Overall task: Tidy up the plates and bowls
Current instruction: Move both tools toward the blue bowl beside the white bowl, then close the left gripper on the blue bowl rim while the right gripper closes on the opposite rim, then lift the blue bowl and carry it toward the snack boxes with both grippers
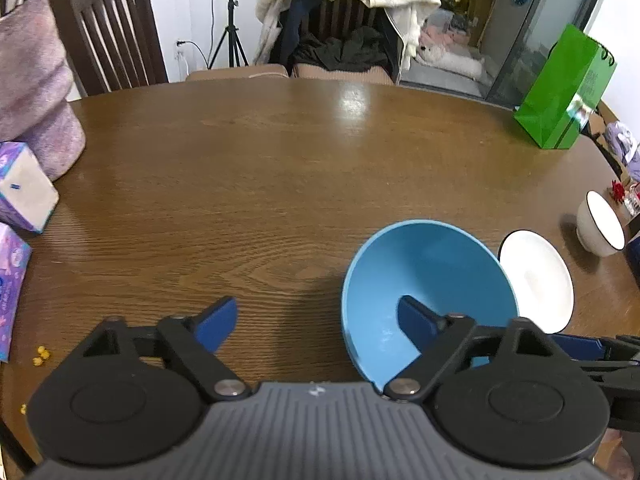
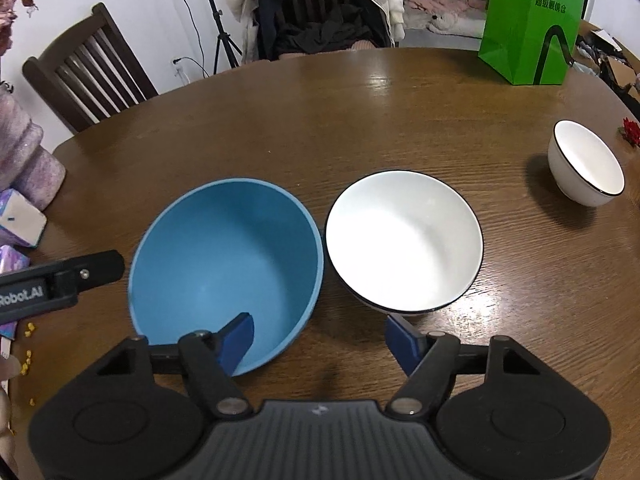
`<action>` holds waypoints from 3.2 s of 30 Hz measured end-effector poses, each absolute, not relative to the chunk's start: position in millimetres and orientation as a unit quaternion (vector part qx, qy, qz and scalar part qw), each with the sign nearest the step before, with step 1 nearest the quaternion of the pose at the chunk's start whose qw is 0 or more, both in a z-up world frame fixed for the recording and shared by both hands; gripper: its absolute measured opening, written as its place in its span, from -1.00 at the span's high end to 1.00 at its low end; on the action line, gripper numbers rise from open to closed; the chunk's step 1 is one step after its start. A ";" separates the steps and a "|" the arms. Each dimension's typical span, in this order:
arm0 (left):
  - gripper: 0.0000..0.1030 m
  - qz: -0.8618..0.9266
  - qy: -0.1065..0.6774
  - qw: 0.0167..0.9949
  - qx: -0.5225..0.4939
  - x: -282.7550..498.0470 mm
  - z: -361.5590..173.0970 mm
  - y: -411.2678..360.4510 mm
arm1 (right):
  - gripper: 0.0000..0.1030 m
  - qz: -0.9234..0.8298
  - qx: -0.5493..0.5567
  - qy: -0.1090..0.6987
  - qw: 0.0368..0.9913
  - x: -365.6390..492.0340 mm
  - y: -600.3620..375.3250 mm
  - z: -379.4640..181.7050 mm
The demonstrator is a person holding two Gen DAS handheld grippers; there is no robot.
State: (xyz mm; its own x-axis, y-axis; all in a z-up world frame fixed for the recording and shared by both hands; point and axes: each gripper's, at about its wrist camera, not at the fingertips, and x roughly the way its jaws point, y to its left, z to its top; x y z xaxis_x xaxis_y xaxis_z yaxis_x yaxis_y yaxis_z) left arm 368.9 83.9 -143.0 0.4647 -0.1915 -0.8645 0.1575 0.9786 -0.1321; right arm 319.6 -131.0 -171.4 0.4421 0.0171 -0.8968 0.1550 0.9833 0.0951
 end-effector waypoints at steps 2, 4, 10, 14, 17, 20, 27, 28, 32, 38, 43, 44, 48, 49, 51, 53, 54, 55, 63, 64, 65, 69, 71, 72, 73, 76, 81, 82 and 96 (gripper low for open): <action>-0.43 -0.105 0.511 0.853 -0.017 372.0 -147.0 81.0 | -0.23 -0.041 0.082 0.531 0.843 323.5 -130.6 -175.1; -0.37 -0.107 0.515 0.850 -0.017 374.7 -151.1 77.9 | -0.09 -0.043 0.082 0.536 0.839 326.8 -130.9 -178.8; 0.14 -0.115 0.523 0.844 -0.020 378.7 -158.6 73.0 | 0.15 -0.044 0.084 0.544 0.834 331.9 -131.8 -186.3; 0.78 -0.121 0.535 0.835 -0.036 382.3 -163.5 74.6 | 0.29 -0.046 0.085 0.548 0.831 333.7 -131.7 -189.9; 0.88 -0.125 0.539 0.832 -0.046 383.1 -165.6 76.5 | 0.59 -0.039 0.089 0.547 0.831 334.1 -131.5 -190.1; 0.90 -0.126 0.536 0.833 -0.043 380.9 -164.1 75.6 | 0.79 -0.032 0.089 0.546 0.832 334.3 -129.6 -189.3; 0.90 -0.127 0.531 0.837 -0.044 376.1 -159.6 73.7 | 0.79 -0.032 0.078 0.541 0.837 332.3 -126.8 -184.7; 0.90 -0.126 0.531 0.837 -0.043 376.2 -159.1 73.9 | 0.79 -0.032 0.077 0.540 0.837 331.7 -126.5 -183.8; 0.90 -0.124 0.534 0.835 -0.046 375.2 -158.1 75.3 | 0.79 -0.030 0.076 0.540 0.838 328.4 -124.1 -182.3; 0.89 -0.123 0.528 0.839 -0.048 372.1 -152.6 77.1 | 0.79 -0.023 0.083 0.539 0.838 324.1 -124.6 -181.6; 0.89 -0.119 0.525 0.842 -0.048 366.9 -148.1 79.6 | 0.79 -0.019 0.085 0.537 0.839 319.8 -124.8 -178.4; 0.89 -0.118 0.524 0.842 -0.048 365.7 -146.7 80.6 | 0.79 -0.018 0.085 0.536 0.840 318.9 -124.2 -177.8; 0.89 -0.112 0.521 0.845 -0.050 360.1 -140.6 85.8 | 0.79 -0.012 0.082 0.533 0.842 315.2 -120.4 -172.9; 0.89 -0.111 0.520 0.845 -0.050 358.2 -139.0 87.0 | 0.79 -0.010 0.082 0.533 0.842 314.4 -118.7 -171.4; 0.89 -0.107 0.517 0.848 -0.051 354.1 -135.1 90.6 | 0.79 -0.006 0.079 0.531 0.844 312.8 -115.2 -168.0; 0.89 -0.103 0.514 0.850 -0.052 349.1 -130.6 94.2 | 0.79 -0.001 0.077 0.529 0.845 310.4 -111.2 -164.1; 0.89 -0.100 0.513 0.851 -0.053 346.3 -128.6 96.1 | 0.79 0.001 0.075 0.528 0.846 308.9 -109.2 -161.9; 0.89 -0.097 0.512 0.852 -0.054 343.7 -126.7 97.5 | 0.79 0.004 0.074 0.526 0.847 307.4 -107.3 -159.9; 0.89 -0.076 0.501 0.860 -0.062 316.5 -112.4 113.2 | 0.79 0.025 0.060 0.519 0.852 296.2 -91.8 -144.3; 0.89 -0.074 0.500 0.860 -0.063 314.5 -110.7 115.2 | 0.79 0.028 0.059 0.518 0.853 294.8 -90.2 -142.7; 0.89 -0.072 0.499 0.861 -0.064 311.1 -109.0 117.2 | 0.79 0.031 0.057 0.517 0.853 293.0 -88.6 -141.6; 0.89 -0.060 0.494 0.864 -0.068 296.4 -101.7 124.9 | 0.79 0.042 0.052 0.514 0.855 282.9 -81.3 -135.6; 0.89 -0.055 0.492 0.866 -0.071 289.5 -98.1 129.0 | 0.79 0.048 0.049 0.512 0.856 278.2 -77.8 -131.9; 0.89 -0.052 0.491 0.867 -0.072 285.6 -95.9 130.4 | 0.79 0.050 0.048 0.511 0.857 276.3 -76.4 -130.2; 0.89 -0.049 0.490 0.868 -0.072 282.2 -94.3 131.7 | 0.79 0.053 0.047 0.510 0.857 274.1 -74.8 -128.6; 0.89 -0.041 0.485 0.870 -0.076 270.9 -88.3 136.5 | 0.79 0.062 0.041 0.507 0.859 266.2 -69.2 -123.6; 0.89 -0.025 0.479 0.874 -0.083 252.9 -79.8 145.6 | 0.79 0.078 0.034 0.502 0.861 253.7 -60.8 -115.6; 0.89 -0.022 0.478 0.874 -0.084 249.4 -78.4 147.6 | 0.79 0.081 0.032 0.501 0.861 251.9 -58.7 -114.3; 0.89 0.048 0.465 0.877 -0.109 194.5 -64.2 184.4 | 0.79 0.150 0.001 0.496 0.855 223.7 -20.1 -103.8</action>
State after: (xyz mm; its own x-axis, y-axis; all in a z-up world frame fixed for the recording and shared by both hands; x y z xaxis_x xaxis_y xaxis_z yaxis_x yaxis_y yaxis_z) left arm 194.5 184.4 -64.2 0.5622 -0.0168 -0.8269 -0.1855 0.9718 -0.1458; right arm 223.7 -20.1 -103.8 0.4621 0.2571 -0.8487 -0.2552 0.9551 0.1504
